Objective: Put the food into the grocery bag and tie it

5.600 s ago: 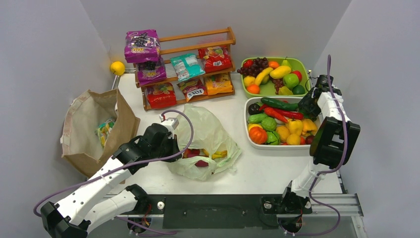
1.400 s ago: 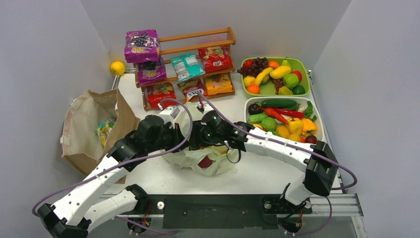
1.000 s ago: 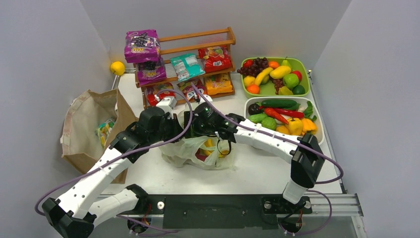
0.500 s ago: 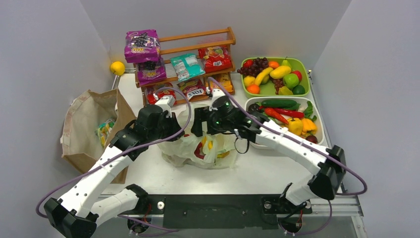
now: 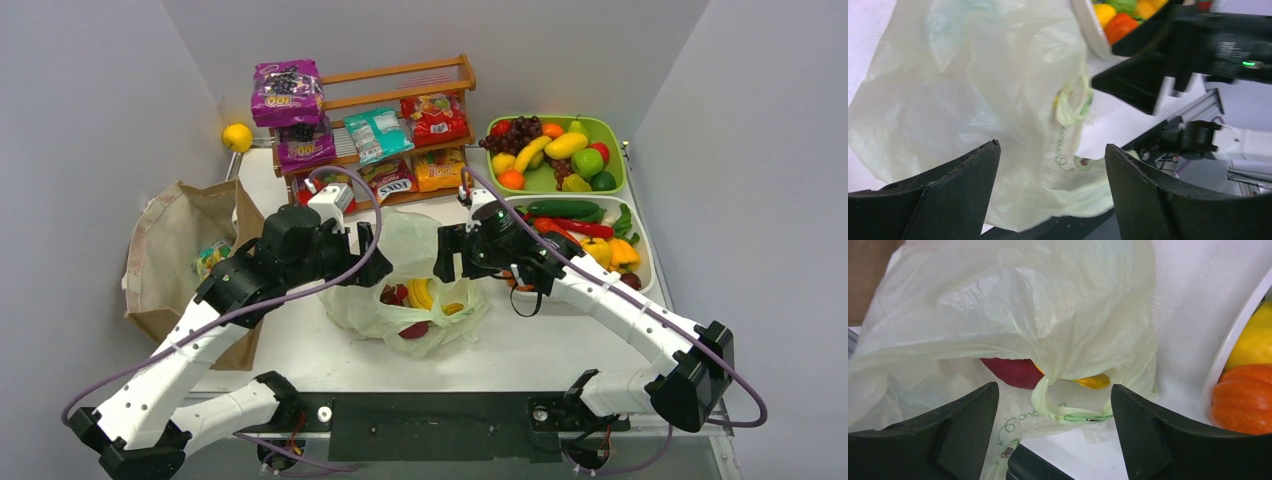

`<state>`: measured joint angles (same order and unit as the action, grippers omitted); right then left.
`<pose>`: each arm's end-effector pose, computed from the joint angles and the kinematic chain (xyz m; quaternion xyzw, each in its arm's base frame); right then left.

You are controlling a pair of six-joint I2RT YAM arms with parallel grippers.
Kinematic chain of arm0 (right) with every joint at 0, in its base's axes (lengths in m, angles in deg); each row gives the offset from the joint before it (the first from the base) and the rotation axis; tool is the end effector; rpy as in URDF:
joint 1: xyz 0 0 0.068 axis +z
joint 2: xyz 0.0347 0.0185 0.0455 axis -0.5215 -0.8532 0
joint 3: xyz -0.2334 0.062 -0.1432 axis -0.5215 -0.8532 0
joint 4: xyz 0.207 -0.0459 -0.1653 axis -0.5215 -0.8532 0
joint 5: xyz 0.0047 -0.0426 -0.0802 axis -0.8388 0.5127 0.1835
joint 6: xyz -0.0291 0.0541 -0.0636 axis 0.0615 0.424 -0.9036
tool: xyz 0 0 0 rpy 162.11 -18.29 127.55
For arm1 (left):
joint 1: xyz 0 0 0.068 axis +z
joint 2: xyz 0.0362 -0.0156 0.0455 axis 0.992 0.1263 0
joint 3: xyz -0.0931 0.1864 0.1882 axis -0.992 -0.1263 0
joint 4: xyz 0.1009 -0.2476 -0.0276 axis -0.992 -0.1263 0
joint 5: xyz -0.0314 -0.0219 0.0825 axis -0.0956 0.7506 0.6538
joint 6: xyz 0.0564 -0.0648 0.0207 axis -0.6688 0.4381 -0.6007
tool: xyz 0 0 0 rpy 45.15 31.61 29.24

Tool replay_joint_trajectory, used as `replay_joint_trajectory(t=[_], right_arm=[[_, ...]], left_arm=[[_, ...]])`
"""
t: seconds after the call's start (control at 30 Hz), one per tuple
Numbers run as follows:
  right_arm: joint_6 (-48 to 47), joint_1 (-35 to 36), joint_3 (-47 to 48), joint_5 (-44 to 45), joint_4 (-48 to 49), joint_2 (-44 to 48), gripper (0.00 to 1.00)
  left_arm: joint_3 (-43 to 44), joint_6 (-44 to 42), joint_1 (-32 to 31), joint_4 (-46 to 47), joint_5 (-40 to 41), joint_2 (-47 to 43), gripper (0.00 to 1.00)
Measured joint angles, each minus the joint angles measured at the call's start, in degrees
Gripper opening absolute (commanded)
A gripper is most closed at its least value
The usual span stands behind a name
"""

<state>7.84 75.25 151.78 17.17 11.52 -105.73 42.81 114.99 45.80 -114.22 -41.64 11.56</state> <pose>0.2212 0.2236 0.3010 -0.1342 0.9061 0.2766 0.2905 0.1779 -0.1409 0.3630 0.0644 0.8794 -0.2891 0.3728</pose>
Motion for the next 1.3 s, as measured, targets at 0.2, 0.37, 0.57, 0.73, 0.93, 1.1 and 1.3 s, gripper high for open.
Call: replay_joint_trajectory(t=[0.2, 0.37, 0.57, 0.73, 0.93, 1.1, 1.3], right_arm=[[-1.3, -0.7, -3.1, -0.7, -1.1, 2.1, 0.74], [-3.2, -0.7, -6.4, -3.1, -0.8, 4.9, 0.73], [-3.4, -0.7, -12.0, -5.8, 1.3, 4.8, 0.71], [-3.0, -0.6, -13.8, -7.0, 4.3, 3.0, 0.71], [-2.1, -0.3, -14.3, -7.6, 7.5, 1.8, 0.7], [-1.7, -0.2, -14.3, -8.3, 10.3, 0.2, 0.7], [-1.7, -0.2, -14.5, -8.9, 12.2, -2.1, 0.66]], left_arm=[[10.3, 4.0, -13.5, -6.1, 7.8, 0.8, 0.78], [14.2, 11.8, -25.2, -11.6, 14.7, 3.1, 0.78], [14.2, 22.3, -33.1, -12.9, 17.7, 7.1, 0.79], [11.1, 33.8, -34.7, -10.6, 19.5, 8.5, 0.79], [3.6, 45.8, -36.6, -6.2, 22.4, 6.5, 0.79], [1.6, 52.0, -38.0, -3.6, 24.1, 6.4, 0.79], [0.7, 56.4, -40.3, -1.7, 25.3, 6.3, 0.79]])
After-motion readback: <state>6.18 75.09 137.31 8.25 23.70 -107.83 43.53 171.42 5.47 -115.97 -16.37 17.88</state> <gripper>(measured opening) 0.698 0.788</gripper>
